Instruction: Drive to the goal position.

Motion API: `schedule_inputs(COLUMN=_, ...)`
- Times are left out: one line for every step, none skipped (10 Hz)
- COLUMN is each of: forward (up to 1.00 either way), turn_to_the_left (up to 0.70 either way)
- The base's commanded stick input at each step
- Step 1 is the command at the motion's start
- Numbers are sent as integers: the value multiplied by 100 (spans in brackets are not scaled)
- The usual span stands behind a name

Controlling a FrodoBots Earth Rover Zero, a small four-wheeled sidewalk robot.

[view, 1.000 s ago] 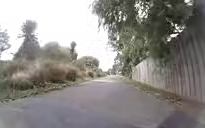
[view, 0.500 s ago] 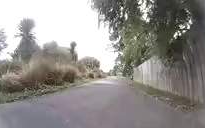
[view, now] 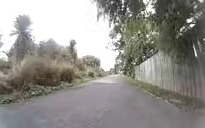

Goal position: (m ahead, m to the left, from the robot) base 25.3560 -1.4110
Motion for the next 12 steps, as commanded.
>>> schedule_inputs(forward=85, turn_to_the_left=0)
schedule_inputs(forward=85, turn_to_the_left=0)
schedule_inputs(forward=85, turn_to_the_left=0)
schedule_inputs(forward=85, turn_to_the_left=0)
schedule_inputs(forward=85, turn_to_the_left=0)
schedule_inputs(forward=85, turn_to_the_left=0)
schedule_inputs(forward=85, turn_to_the_left=0)
schedule_inputs(forward=85, turn_to_the_left=0)
schedule_inputs(forward=85, turn_to_the_left=0)
schedule_inputs(forward=85, turn_to_the_left=0)
schedule_inputs(forward=85, turn_to_the_left=0)
schedule_inputs(forward=85, turn_to_the_left=-1)
